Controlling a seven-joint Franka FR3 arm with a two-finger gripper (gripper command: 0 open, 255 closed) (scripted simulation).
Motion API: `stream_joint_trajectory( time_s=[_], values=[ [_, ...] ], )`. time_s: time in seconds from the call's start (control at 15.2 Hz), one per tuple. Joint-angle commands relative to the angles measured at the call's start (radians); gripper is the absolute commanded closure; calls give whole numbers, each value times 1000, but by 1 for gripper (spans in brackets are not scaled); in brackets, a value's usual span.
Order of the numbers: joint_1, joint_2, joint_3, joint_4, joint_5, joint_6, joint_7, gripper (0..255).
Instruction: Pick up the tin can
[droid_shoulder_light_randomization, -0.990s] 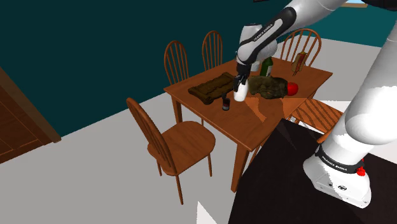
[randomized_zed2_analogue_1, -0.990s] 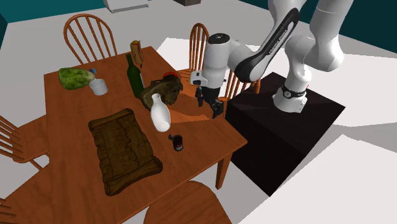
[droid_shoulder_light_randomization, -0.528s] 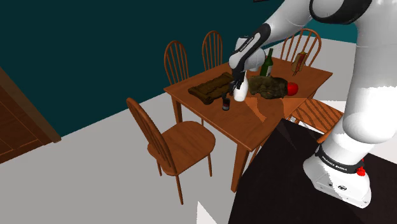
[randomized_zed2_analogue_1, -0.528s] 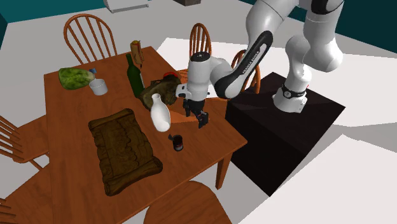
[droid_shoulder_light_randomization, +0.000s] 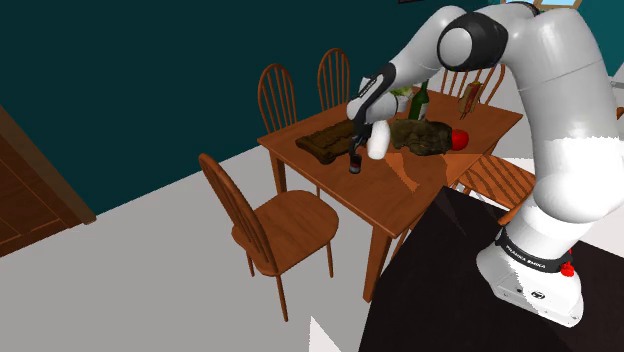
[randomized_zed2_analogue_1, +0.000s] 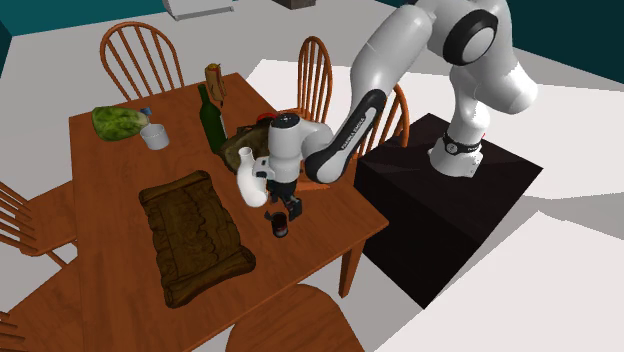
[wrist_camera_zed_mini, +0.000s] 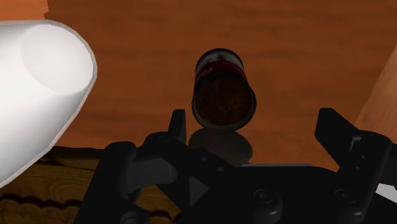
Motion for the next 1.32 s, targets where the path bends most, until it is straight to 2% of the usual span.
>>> stream_joint_trajectory(
  time_s=[0.0, 0.07, 0.73, 0.79, 1.25],
  values=[
    [-23, 78, 13, 81, 12, 1, -14, 0],
    [-32, 119, 19, 128, 15, -4, -18, 0],
    [-43, 207, 33, 169, 25, 44, -27, 0],
    [-43, 206, 33, 168, 25, 44, -27, 255],
    [-44, 207, 33, 167, 25, 45, -27, 255]
  ],
)
